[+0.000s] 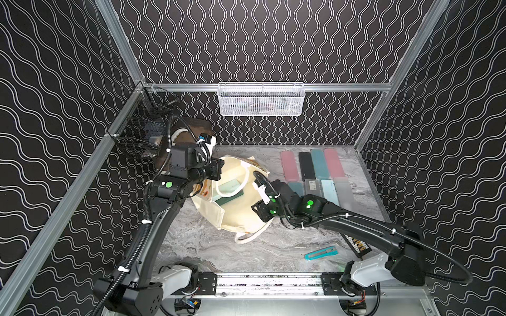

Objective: Take out the pencil case from the canvas bag
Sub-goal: Pick up the pencil case from the canvas bag.

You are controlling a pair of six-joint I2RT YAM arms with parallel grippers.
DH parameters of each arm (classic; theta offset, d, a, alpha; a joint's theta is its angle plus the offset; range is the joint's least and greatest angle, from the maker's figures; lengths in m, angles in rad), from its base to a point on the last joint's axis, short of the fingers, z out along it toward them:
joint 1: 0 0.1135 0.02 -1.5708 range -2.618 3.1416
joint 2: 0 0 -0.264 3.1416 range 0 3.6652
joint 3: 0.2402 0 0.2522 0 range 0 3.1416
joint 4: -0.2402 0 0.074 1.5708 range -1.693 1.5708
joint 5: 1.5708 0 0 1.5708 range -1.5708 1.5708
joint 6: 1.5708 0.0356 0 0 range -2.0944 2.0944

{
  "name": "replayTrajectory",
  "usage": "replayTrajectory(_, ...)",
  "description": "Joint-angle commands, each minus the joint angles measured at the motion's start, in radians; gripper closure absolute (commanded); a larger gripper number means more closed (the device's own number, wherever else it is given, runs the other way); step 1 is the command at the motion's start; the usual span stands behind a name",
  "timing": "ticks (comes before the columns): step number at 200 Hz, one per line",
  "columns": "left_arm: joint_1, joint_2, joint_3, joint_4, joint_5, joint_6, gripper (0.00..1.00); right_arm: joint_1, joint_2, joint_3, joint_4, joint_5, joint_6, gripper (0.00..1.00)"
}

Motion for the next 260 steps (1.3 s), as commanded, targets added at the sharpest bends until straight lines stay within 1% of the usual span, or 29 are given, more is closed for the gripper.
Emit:
replayTrajectory(1, 0.0, -0.018, -0.002, 0.079, 0.027, -0.014, 1.0, 0.007, 0.053, -0.016, 0.053, 0.018, 0.024, 0.59)
replayTrajectory(16, 0.0, -0.022, -0.003, 0.078, 0.027, -0.015, 1.0, 0.007, 0.094, -0.037, 0.095, 0.016, 0.042, 0.59)
replayTrajectory(50, 0.0, -0.024, 0.001, 0.076, 0.03, -0.015, 1.0, 0.007, 0.194, -0.048, 0.152, 0.02, 0.108, 0.65)
replayTrajectory(76, 0.001, -0.029, -0.001, 0.085, 0.049, -0.024, 1.0, 0.006, 0.278, -0.016, 0.148, 0.04, 0.198, 0.69)
replayTrajectory(96, 0.0, -0.045, -0.01, 0.092, 0.06, -0.026, 1.0, 0.003, 0.315, 0.0, 0.146, 0.059, 0.277, 0.69)
replayTrajectory(138, 0.001, -0.087, -0.05, 0.111, 0.099, -0.013, 1.0, -0.024, 0.342, -0.009, 0.177, 0.066, 0.483, 0.69)
replayTrajectory(173, 0.001, -0.11, -0.071, 0.136, 0.16, -0.006, 1.0, -0.048, 0.367, 0.028, 0.138, 0.13, 0.659, 0.7)
replayTrajectory(185, 0.001, -0.116, -0.075, 0.142, 0.185, -0.002, 1.0, -0.063, 0.372, 0.039, 0.133, 0.132, 0.713, 0.7)
replayTrajectory(221, 0.001, -0.13, -0.091, 0.159, 0.26, 0.01, 1.0, -0.117, 0.352, -0.001, 0.233, 0.071, 0.823, 0.67)
replayTrajectory(237, 0.001, -0.137, -0.1, 0.167, 0.287, 0.018, 1.0, -0.139, 0.34, -0.017, 0.266, 0.069, 0.86, 0.67)
replayTrajectory(260, 0.0, -0.144, -0.106, 0.176, 0.322, 0.023, 1.0, -0.159, 0.33, -0.016, 0.266, 0.089, 0.882, 0.68)
